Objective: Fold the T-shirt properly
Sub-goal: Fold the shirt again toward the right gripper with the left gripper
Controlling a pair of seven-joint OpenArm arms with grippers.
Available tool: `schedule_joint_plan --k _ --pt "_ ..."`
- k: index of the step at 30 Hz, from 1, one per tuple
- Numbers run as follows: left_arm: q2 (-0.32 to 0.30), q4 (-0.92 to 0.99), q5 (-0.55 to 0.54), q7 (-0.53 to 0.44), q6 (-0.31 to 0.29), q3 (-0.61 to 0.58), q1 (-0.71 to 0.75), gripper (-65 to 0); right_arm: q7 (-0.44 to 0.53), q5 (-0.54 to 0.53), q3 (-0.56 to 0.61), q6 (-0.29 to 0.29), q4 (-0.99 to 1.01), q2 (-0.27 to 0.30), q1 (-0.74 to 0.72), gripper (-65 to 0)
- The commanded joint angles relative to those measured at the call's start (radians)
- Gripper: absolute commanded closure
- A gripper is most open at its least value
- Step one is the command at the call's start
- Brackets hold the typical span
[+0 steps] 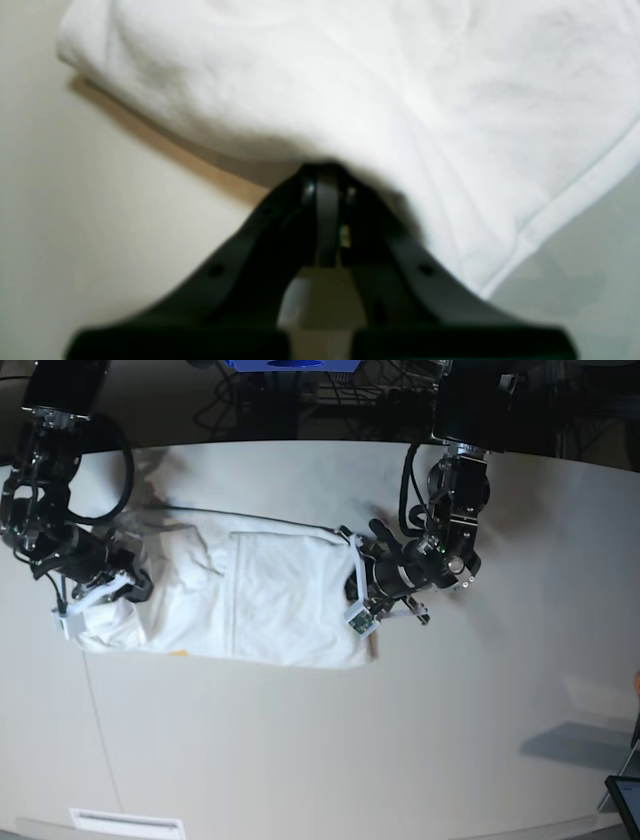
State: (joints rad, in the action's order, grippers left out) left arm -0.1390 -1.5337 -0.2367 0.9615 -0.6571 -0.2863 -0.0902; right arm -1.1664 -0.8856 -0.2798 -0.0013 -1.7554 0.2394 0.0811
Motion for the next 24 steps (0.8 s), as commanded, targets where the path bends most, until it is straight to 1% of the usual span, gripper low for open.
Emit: schedule_joint_plan --k 1,3,6,8,11,13,15,18,22,24 --pt "-0.001 -0.003 0.020 0.040 -0.002 -0.003 -0.010 0.0 0.009 -0.019 -0.003 0.004 -0.034 0.011 -0.022 -0.7" --pt "0.005 -0.004 0.020 0.040 -0.002 -0.008 -0.016 0.0 -0.001 -0.019 -0.003 0.004 -0.062 0.007 -0.024 -0.7" --pt "0.005 -0.004 0.021 0.041 -0.002 -0.060 -0.027 0.0 -0.001 -0.019 -0.003 0.004 -0.080 0.002 -0.024 -0.7" --pt "0.005 0.000 0.027 0.041 -0.002 -0.110 -0.030 0.0 0.001 -0.019 0.027 0.004 -0.082 0.002 -0.025 -0.7" --pt "0.006 0.000 0.024 0.041 -0.002 -0.153 -0.030 0.0 0.010 -0.019 0.081 -0.004 -0.084 0.002 -0.025 -0.7" --pt "0.006 0.000 0.020 0.041 -0.002 -0.163 -0.030 0.0 0.019 -0.019 0.119 -0.032 -0.091 0.002 -0.025 -0.7" --pt "0.016 -0.001 0.024 0.041 -0.002 -0.163 -0.030 0.0 0.058 -0.019 0.175 -0.079 -0.120 0.004 -0.028 -0.7" --pt "0.020 0.000 0.029 0.041 -0.002 -0.161 -0.030 0.0 0.082 -0.019 0.248 -0.145 -0.148 0.008 -0.034 -0.7" --pt "0.020 0.000 0.029 0.041 -0.002 -0.163 -0.030 0.0 0.084 -0.019 0.305 -0.173 -0.153 0.001 -0.057 -0.7" --pt "0.020 0.000 0.029 0.041 -0.002 -0.163 -0.030 0.0 0.096 -0.019 0.333 -0.196 -0.153 -0.005 -0.059 -0.7"
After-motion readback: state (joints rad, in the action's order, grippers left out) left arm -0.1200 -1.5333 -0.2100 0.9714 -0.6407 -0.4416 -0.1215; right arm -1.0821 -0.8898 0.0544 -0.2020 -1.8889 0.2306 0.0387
